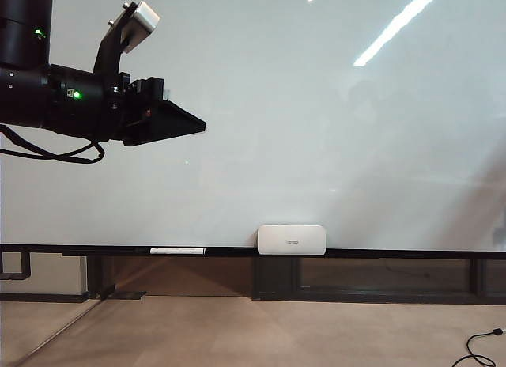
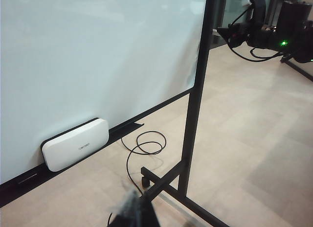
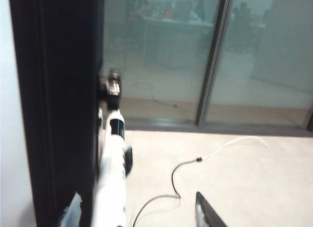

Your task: Reach to the right to find the marker pen, pick it up, and write the number 11 on the whiteboard.

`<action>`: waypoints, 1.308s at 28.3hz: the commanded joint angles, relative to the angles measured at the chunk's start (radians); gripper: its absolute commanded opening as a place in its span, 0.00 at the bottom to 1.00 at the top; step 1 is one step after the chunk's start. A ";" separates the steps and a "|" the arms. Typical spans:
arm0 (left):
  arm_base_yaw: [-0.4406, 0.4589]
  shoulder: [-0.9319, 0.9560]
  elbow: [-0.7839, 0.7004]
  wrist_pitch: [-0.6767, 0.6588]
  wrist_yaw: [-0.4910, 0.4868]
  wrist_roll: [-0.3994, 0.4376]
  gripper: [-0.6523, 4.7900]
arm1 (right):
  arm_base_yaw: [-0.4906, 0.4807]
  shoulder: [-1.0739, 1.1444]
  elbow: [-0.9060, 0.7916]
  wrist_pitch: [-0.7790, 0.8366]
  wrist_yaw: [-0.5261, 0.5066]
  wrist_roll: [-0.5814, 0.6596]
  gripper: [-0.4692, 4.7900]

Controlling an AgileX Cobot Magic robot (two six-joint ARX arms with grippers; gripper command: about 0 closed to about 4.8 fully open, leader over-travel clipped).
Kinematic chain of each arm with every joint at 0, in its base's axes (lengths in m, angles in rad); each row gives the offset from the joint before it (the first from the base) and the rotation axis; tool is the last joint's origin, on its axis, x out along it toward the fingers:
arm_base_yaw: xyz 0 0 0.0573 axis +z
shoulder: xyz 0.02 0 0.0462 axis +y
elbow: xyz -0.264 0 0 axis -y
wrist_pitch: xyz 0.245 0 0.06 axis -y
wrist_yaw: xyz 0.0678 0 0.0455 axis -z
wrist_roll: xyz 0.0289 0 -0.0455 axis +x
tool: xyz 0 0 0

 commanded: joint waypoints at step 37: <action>-0.002 -0.001 0.001 -0.019 -0.028 0.020 0.11 | 0.007 0.090 0.144 -0.016 -0.075 0.006 0.65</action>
